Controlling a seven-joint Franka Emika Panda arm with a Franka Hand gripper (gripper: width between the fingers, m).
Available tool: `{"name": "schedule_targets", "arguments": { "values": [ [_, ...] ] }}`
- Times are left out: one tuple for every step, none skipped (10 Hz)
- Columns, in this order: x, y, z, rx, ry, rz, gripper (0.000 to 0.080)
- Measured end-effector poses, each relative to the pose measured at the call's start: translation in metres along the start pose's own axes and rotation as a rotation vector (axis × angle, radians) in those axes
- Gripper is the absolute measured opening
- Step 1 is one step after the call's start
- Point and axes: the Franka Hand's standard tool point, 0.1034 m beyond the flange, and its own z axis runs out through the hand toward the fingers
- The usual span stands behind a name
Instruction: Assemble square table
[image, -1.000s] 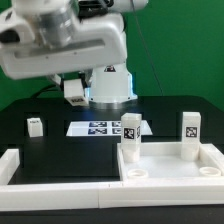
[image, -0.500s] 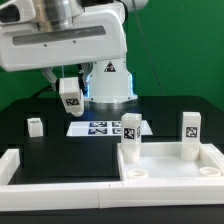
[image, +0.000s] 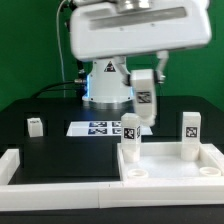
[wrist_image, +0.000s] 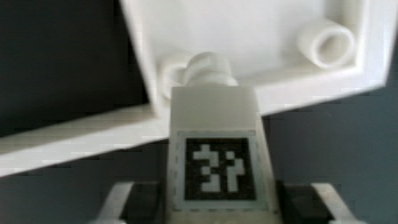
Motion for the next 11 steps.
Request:
{"name": "schedule_targets", "arguments": {
  "values": [
    [0.001, 0.007, -0.001, -0.005, 0.029, -0.009, 0.0291],
    [0.007, 0.008, -0.003, -0.009, 0.116, -0.011, 0.0291],
    [0.005, 0.007, -0.002, -0.012, 0.170, -0.019, 0.0291],
    [0.007, 0.009, -0.002, -0.017, 0.245, -0.026, 0.0291],
    [0.004, 0.007, 0.001, -0.019, 0.277, -0.034, 0.0291],
    [-0.003, -0.014, 0.007, 0.001, 0.287, -0.025, 0.0291],
    [-0.015, -0.045, 0.017, 0.018, 0.282, -0.035, 0.0291],
    [-0.023, -0.062, 0.029, 0.016, 0.272, -0.038, 0.0291],
    [-0.029, -0.072, 0.036, 0.004, 0.268, -0.060, 0.0291],
    [-0.025, -0.065, 0.033, -0.007, 0.276, -0.065, 0.0291],
    [-0.025, -0.064, 0.034, -0.009, 0.276, -0.063, 0.0291]
  ]
}}
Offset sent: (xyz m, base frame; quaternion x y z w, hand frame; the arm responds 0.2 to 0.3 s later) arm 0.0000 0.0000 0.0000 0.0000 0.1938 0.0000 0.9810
